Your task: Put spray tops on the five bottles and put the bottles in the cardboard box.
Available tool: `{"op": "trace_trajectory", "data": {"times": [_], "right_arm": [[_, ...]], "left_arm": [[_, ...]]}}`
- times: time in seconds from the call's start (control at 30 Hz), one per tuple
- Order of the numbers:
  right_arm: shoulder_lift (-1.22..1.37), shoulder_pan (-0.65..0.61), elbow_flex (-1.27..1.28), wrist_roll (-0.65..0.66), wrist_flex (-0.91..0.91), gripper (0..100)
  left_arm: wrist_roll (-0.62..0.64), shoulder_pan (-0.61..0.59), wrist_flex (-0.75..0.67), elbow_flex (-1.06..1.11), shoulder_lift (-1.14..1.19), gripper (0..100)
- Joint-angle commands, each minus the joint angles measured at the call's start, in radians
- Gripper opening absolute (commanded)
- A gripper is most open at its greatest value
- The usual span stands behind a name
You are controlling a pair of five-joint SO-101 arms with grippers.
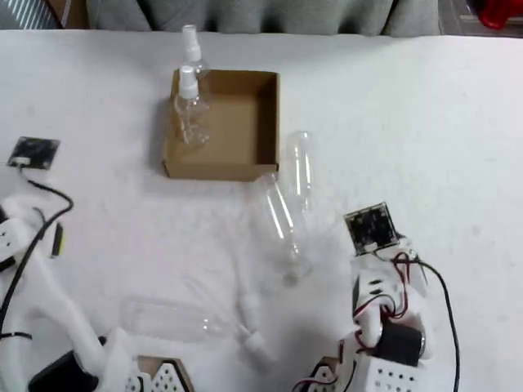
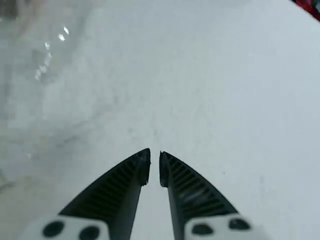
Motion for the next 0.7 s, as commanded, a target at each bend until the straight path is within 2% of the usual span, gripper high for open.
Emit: {"op": "trace_trajectory", "data": {"times": [0.0, 0.2, 0.4, 0.6, 0.67], "right_arm": [[-0.001, -0.145, -0.161, -0.060, 0.058, 1.6], [0.051, -0.357, -0.242, -0.109, 0.054, 1.6], [0.346, -0.532, -0.450, -0.241, 0.062, 1.6], [0.654, -0.797, -0.603, -0.377, 0.062, 1.6], [0.734, -0.886, -0.621, -0.393, 0.064, 1.6]], "left_arm": [[0.014, -0.045, -0.031, -0.052, -0.033, 5], [0.014, -0.056, -0.028, -0.054, -0.033, 5], [0.025, -0.051, -0.031, -0.054, -0.033, 5], [0.356, -0.018, -0.034, -0.017, -0.010, 5], [0.416, 0.018, -0.057, -0.003, 0.022, 5]]}}
